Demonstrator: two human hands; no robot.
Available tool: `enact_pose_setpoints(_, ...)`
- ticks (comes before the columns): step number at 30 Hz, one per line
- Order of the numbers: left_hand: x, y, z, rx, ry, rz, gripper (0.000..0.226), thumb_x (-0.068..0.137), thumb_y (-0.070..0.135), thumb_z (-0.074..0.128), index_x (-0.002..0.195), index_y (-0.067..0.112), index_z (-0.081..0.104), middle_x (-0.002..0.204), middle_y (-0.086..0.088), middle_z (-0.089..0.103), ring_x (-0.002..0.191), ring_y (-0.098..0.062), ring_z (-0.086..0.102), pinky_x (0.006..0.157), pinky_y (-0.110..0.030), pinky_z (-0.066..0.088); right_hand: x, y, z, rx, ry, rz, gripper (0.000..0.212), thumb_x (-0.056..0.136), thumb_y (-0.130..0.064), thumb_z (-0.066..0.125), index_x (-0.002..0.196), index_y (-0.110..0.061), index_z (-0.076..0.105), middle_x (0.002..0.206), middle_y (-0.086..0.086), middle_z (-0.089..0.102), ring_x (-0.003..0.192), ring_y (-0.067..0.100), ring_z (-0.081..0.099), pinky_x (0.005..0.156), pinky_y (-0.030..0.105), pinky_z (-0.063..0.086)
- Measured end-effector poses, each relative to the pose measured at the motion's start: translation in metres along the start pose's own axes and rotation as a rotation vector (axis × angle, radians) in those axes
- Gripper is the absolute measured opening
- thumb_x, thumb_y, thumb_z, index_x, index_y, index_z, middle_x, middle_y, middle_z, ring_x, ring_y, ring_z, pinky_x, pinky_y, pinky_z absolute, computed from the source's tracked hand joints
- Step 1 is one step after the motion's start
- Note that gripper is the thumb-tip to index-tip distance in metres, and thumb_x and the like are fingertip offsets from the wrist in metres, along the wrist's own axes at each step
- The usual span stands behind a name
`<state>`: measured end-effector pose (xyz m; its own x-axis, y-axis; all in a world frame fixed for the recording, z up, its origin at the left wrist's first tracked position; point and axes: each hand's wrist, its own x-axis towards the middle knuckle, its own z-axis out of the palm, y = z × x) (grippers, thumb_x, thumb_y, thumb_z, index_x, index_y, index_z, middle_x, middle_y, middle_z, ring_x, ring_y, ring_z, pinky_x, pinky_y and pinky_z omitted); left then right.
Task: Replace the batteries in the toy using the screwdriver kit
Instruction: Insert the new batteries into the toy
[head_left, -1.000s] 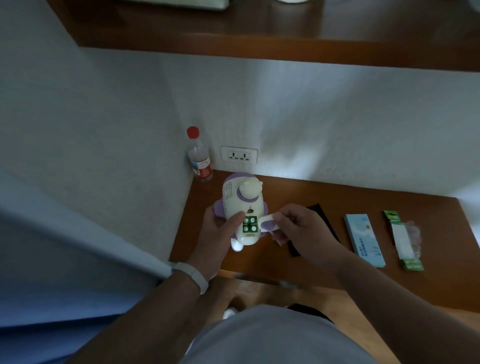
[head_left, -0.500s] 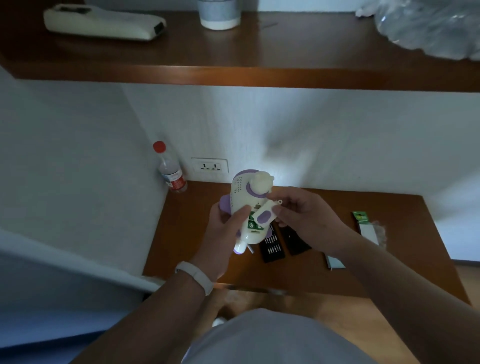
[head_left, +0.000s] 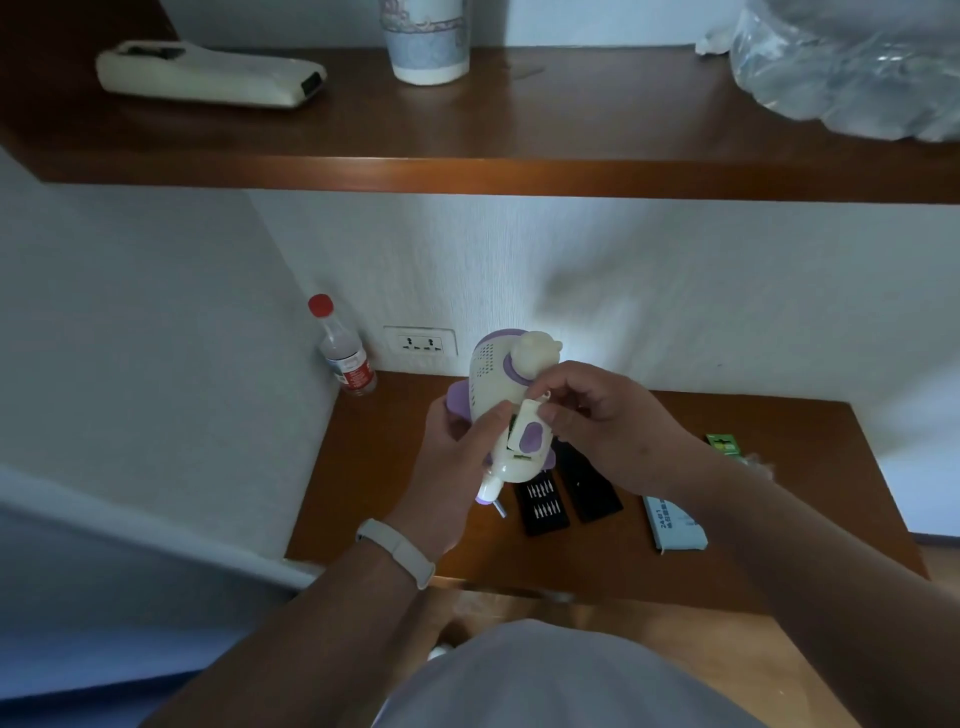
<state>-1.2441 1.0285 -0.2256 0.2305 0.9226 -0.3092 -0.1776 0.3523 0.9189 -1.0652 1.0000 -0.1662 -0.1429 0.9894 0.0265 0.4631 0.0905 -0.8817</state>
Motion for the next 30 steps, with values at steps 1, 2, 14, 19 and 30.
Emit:
enact_pose_setpoints(1, 0.000, 0.001, 0.000, 0.005, 0.004, 0.011, 0.058, 0.075, 0.037, 0.075, 0.126, 0.019, 0.053, 0.118, -0.006, 0.071, 0.104, -0.023, 0.073, 0.088, -0.042, 0.060, 0.001, -0.002, 0.000, -0.030, -0.011, -0.014, 0.028, 0.096, -0.017, 0.060, 0.092, -0.044, 0.060, 0.086, -0.013, 0.065, 0.083, 0.003, 0.061, 0.071, 0.012, 0.049)
enact_pose_setpoints(2, 0.000, 0.001, 0.000, 0.009, 0.008, 0.021, 0.058, 0.075, 0.037, 0.075, 0.126, 0.019, 0.053, 0.116, -0.005, 0.072, 0.102, -0.022, 0.073, 0.085, -0.040, 0.061, 0.001, -0.003, 0.000, -0.063, -0.020, -0.030, 0.029, 0.096, -0.017, 0.059, 0.092, -0.045, 0.059, 0.086, -0.014, 0.064, 0.084, 0.001, 0.060, 0.072, 0.009, 0.047)
enact_pose_setpoints(14, 0.001, 0.005, 0.003, 0.016, 0.015, 0.047, 0.038, 0.090, 0.029, 0.073, 0.123, 0.019, 0.057, 0.112, -0.006, 0.073, 0.099, -0.023, 0.074, 0.078, -0.037, 0.060, 0.009, -0.001, 0.000, -0.071, 0.016, -0.076, 0.021, 0.093, -0.021, 0.066, 0.093, -0.042, 0.065, 0.096, -0.013, 0.063, 0.092, 0.003, 0.059, 0.076, 0.010, 0.046)
enact_pose_setpoints(19, 0.000, 0.011, 0.005, -0.004, -0.004, 0.068, 0.069, 0.081, 0.044, 0.077, 0.135, 0.010, 0.052, 0.124, -0.016, 0.067, 0.114, -0.036, 0.067, 0.095, -0.054, 0.056, 0.010, 0.002, 0.006, -0.041, 0.073, -0.055, 0.018, 0.093, -0.021, 0.065, 0.098, -0.037, 0.071, 0.097, -0.010, 0.054, 0.093, 0.002, 0.057, 0.075, 0.008, 0.045)
enact_pose_setpoints(30, 0.005, 0.019, 0.004, -0.081, -0.072, 0.087, 0.066, 0.085, 0.023, 0.070, 0.142, 0.005, 0.043, 0.135, -0.021, 0.061, 0.123, -0.038, 0.062, 0.105, -0.064, 0.046, 0.014, 0.003, 0.009, 0.373, 0.227, 0.123, 0.035, 0.074, -0.035, 0.081, 0.103, -0.030, 0.061, 0.094, 0.006, 0.058, 0.090, 0.031, 0.063, 0.067, 0.040, 0.061)
